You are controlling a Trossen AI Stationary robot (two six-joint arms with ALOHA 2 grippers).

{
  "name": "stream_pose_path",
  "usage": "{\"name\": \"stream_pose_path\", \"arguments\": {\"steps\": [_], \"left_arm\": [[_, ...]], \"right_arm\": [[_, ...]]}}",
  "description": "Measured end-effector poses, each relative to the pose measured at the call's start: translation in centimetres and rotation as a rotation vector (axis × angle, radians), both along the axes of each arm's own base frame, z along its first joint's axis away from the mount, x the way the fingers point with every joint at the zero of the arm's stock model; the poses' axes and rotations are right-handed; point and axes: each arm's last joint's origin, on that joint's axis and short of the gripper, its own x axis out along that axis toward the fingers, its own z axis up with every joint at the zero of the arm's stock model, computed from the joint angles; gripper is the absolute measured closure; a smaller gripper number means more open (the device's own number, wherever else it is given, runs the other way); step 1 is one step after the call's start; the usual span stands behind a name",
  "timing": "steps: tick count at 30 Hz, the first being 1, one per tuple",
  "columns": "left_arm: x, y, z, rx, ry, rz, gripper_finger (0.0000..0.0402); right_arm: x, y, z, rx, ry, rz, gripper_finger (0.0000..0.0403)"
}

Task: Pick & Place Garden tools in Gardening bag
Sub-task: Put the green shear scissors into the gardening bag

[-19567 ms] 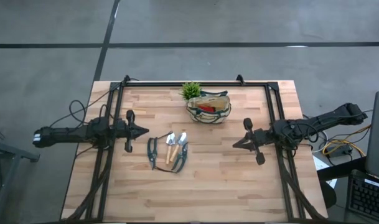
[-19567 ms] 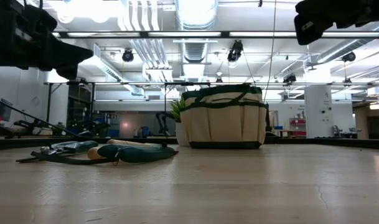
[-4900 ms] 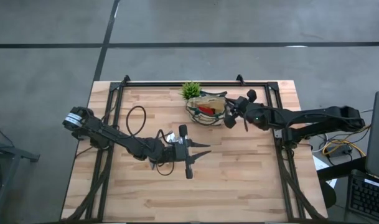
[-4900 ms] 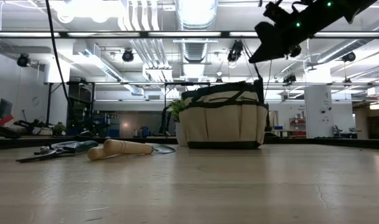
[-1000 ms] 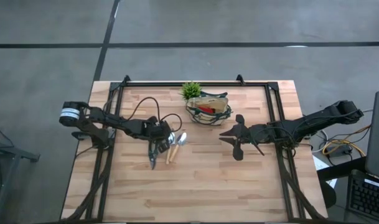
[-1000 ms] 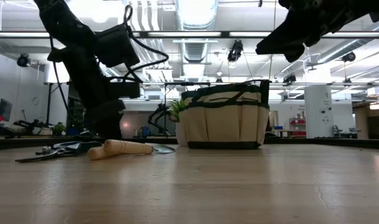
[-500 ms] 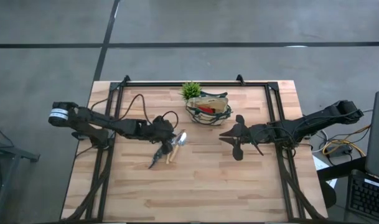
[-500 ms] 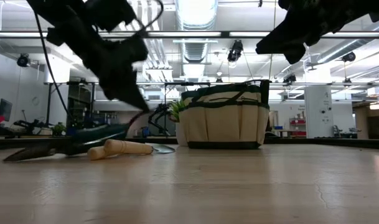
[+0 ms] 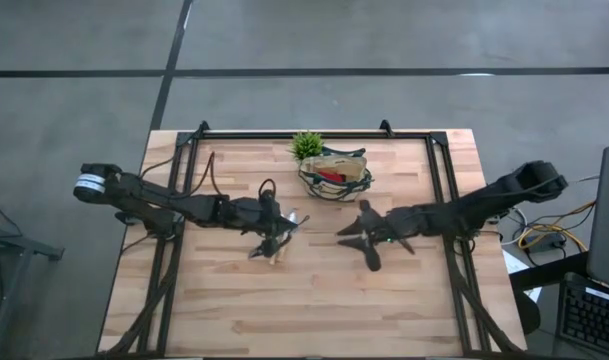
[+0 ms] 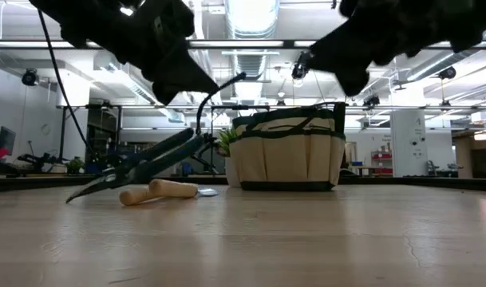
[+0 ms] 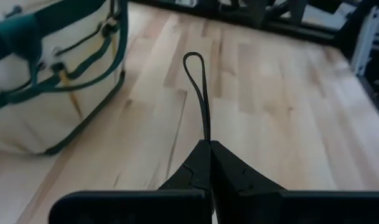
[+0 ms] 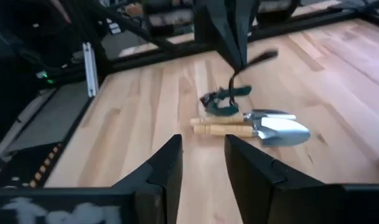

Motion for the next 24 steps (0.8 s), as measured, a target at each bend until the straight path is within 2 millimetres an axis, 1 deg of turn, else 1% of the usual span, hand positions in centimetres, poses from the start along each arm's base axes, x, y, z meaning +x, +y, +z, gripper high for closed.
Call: {"name": "stream_pose_path", "arguments": {"steps": [3,7,13,20,24], "left_arm": [[0.2,-0.1,0.3,-0.010,-0.035,-0.018,0.0401],[0.3,-0.5,0.7,-0.017,-0.076,-0.046,0.0401],[0.4,-1.1,1.1,-0.013,-0.124,-0.084,0.0401],[0.5,-1.8,1.7,0.006,-0.193,-0.120,0.0401],[0.4,-2.0,1.8,0.009,-0.198,-0.131,0.0401]], "right_arm": [[1.4,0.3,-1.2,-0.022,0.001,-0.001,0.0274],[3.2,0.6,-1.9,-0.065,-0.073,-0.012,0.0255],[4.6,0.8,-1.7,-0.106,-0.223,-0.030,0.0229],[6.0,0.7,-1.3,-0.132,-0.247,-0.046,0.0215],[6.6,0.5,-0.6,-0.137,-0.270,-0.069,0.0213]]}}
